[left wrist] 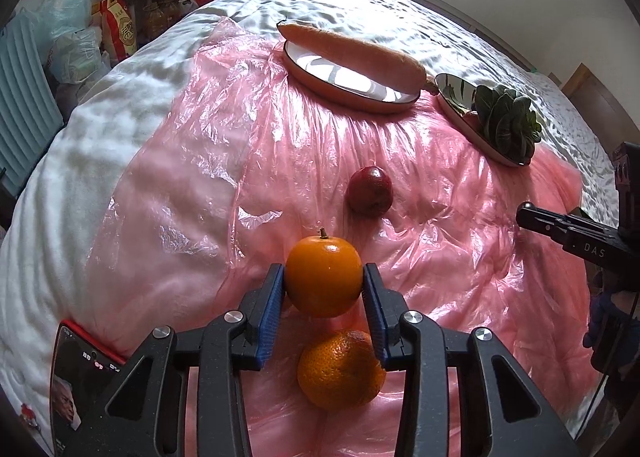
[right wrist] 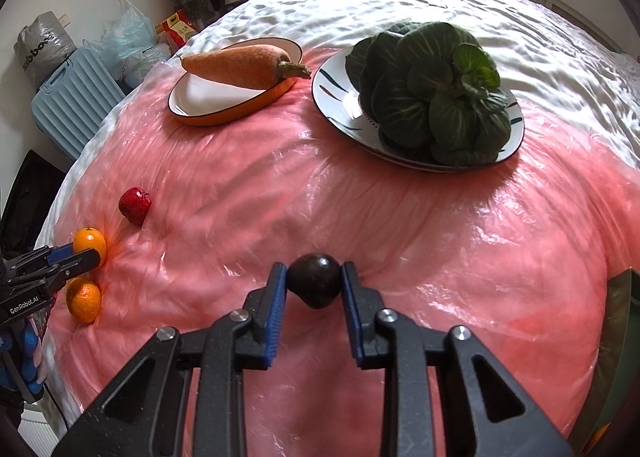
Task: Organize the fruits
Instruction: 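Close the left tool on the orange while the right tool grasps the dark plum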
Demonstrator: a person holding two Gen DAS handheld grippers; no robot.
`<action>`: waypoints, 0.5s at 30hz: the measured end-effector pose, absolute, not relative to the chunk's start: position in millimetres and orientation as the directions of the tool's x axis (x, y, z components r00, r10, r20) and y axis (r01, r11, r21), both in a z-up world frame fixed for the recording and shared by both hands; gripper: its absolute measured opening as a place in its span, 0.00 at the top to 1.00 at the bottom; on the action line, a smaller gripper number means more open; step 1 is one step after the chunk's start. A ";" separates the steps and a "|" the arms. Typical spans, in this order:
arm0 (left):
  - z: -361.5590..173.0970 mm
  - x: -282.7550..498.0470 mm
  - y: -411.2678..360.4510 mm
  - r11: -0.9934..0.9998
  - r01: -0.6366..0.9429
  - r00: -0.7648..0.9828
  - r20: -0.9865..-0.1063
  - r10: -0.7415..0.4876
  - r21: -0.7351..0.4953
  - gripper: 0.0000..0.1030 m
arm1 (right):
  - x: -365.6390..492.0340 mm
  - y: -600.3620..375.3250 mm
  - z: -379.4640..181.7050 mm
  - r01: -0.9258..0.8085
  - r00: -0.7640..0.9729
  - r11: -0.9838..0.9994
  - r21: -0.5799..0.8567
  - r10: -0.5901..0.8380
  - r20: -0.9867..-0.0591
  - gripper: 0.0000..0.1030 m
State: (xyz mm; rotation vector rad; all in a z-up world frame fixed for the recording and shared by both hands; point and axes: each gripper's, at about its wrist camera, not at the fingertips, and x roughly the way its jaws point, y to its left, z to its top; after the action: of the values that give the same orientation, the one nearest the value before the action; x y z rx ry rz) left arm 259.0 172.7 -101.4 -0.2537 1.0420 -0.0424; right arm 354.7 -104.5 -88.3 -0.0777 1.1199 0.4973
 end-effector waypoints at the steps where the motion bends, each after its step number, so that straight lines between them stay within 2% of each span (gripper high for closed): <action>1: -99.0 257.9 172.1 0.970 -0.082 0.510 -0.846 -0.156 -0.228 0.67 | 353.0 -105.5 -84.7 -0.420 0.344 0.888 0.189 0.348 -0.872 0.90; 15: -62.6 231.0 140.2 0.967 0.021 0.524 -0.822 -0.226 -0.252 0.67 | 284.2 -124.8 -46.7 -0.459 0.303 0.858 0.233 0.397 -0.866 0.90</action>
State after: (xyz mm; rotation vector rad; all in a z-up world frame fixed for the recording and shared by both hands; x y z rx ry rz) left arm 231.0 140.2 -62.6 -0.2214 1.0111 -0.1493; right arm 284.2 -124.8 -46.7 -0.0625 1.1284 0.5674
